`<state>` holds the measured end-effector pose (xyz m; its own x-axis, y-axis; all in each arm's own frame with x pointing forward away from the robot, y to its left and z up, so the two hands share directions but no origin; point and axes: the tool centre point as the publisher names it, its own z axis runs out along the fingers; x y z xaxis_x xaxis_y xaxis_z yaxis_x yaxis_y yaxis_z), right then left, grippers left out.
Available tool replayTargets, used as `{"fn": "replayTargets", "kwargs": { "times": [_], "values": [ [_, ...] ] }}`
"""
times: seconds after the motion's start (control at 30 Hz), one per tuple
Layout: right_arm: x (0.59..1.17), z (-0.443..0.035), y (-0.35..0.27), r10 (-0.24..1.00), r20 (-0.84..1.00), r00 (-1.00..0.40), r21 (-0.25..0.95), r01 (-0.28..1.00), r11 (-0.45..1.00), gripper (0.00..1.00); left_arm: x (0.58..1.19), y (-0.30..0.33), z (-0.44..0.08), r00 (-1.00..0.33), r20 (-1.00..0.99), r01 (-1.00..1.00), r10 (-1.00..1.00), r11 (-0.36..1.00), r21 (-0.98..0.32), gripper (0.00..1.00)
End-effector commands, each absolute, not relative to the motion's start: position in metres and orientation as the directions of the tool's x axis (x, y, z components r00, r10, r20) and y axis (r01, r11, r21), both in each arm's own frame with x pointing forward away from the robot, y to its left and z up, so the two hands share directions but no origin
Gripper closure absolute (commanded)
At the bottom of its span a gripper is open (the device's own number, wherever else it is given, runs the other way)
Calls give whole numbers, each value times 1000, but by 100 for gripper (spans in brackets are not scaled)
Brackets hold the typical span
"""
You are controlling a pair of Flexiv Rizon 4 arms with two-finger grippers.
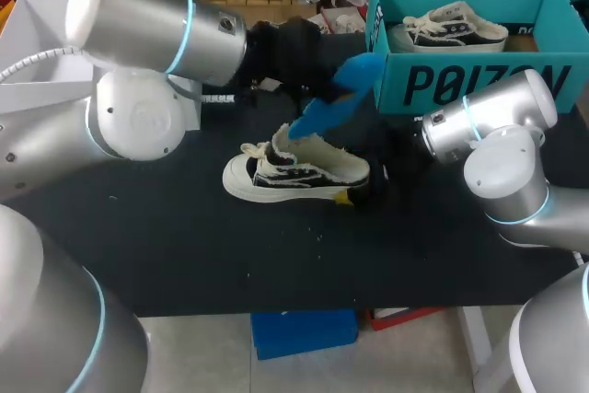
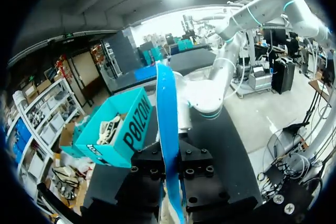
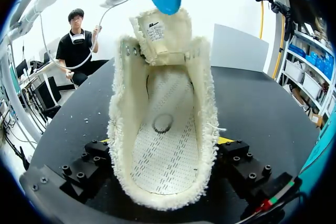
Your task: Take the shoe out of the shoebox, open the shoe tongue, remove and reinsert the insole, then place the shoe into the shoebox
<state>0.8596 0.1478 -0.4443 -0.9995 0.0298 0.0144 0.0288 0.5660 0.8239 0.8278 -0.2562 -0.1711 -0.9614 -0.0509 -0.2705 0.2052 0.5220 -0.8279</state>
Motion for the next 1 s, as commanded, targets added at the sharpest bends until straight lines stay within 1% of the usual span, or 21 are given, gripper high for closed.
{"fn": "replayTargets", "kwargs": {
  "times": [0.03,0.1,0.73,0.83,1.0],
  "values": [
    [859,-445,149,32,15,-999,823,30,568,100,828,-241,-167,-976,-206,171,-66,351,-921,100],
    [859,-445,149,32,15,-999,823,30,568,100,829,-239,-167,-980,-184,142,-75,380,-914,100],
    [859,-445,149,32,15,-999,823,30,568,100,829,-239,-167,-980,-184,142,-75,380,-914,100],
    [859,-445,149,32,15,-999,823,30,568,100,826,-237,-159,-993,-73,44,-91,285,-958,100],
    [859,-445,149,32,15,-999,823,30,568,100,829,-238,-139,-996,-18,0,-91,190,-982,100]
  ]
}}
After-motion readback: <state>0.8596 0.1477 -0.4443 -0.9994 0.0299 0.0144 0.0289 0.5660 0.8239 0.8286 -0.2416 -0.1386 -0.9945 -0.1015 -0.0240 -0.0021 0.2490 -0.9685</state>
